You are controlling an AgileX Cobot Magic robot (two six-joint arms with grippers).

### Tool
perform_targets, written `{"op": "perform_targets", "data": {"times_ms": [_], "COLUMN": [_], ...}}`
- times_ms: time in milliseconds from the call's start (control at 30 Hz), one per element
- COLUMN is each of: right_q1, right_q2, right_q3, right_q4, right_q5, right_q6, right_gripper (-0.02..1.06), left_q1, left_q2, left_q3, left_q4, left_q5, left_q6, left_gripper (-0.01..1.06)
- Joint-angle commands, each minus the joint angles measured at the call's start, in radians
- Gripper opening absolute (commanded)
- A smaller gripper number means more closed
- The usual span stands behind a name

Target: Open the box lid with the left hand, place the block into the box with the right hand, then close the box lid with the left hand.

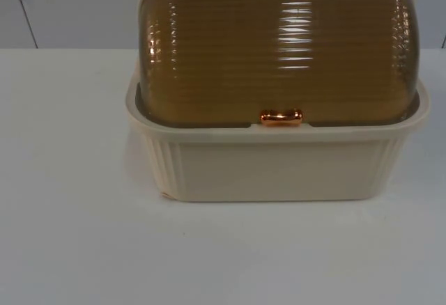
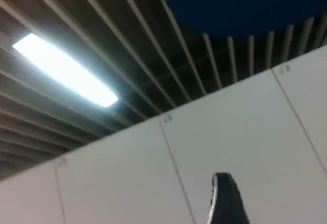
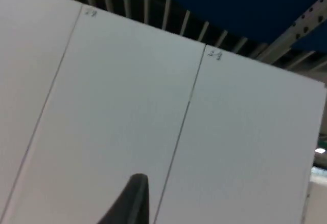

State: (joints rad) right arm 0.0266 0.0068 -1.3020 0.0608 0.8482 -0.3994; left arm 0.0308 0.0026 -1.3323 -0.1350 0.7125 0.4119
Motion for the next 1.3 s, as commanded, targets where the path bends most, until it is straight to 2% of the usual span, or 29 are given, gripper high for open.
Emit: {"op": "perform_targets", "data": {"times_ms": [0, 33, 167, 333, 533, 833, 967, 1000, 1067, 1267], "right_q1": [-0.006, -0.006, -0.006, -0.002, -0.002, -0.002, -0.002, -0.002, -0.002, -0.002], "right_q2": [-0.007, -0.007, -0.007, -0.007, -0.007, -0.007, -0.007, -0.007, -0.007, -0.007], "right_q3": [-0.003, -0.003, 0.003, 0.023, 0.092, 0.201, 0.319, 0.319, 0.381, 0.522], "right_q4": [0.02, 0.02, 0.02, 0.02, 0.02, 0.017, 0.02, 0.02, 0.02, 0.02], "right_q5": [0.089, 0.089, 0.223, 0.286, 0.29, 0.261, 0.202, 0.202, 0.17, 0.18], "right_q6": [0.027, 0.027, 0.111, 0.163, 0.174, 0.179, 0.219, 0.219, 0.248, 0.281], "right_gripper": [1.05, 1.05, 1.05, 1.05, 1.05, 1.05, 1.05, 1.05, 1.05, 1.05], "left_q1": [-0.003, -0.003, -0.003, -0.013, -0.054, -0.054, -0.054, -0.054, -0.054, -0.054], "left_q2": [-0.003, -0.003, -0.003, -0.003, -0.003, -0.003, -0.003, -0.003, -0.003, -0.003], "left_q3": [0.027, 0.027, 0.07, 0.104, 0.153, 0.171, 0.284, 0.284, 0.361, 0.571], "left_q4": [-0.015, -0.015, -0.011, -0.007, -0.018, 0.014, 0.056, 0.056, 0.081, 0.094], "left_q5": [0.045, 0.045, 0.199, 0.261, 0.271, 0.244, 0.23, 0.23, 0.218, 0.215], "left_q6": [-0.069, -0.069, -0.103, -0.103, -0.105, -0.105, -0.225, -0.225, -0.268, -0.327], "left_gripper": [0.51, 0.51, 0.51, 0.51, 0.51, 0.51, 0.51, 0.51, 0.51, 0.51]}}
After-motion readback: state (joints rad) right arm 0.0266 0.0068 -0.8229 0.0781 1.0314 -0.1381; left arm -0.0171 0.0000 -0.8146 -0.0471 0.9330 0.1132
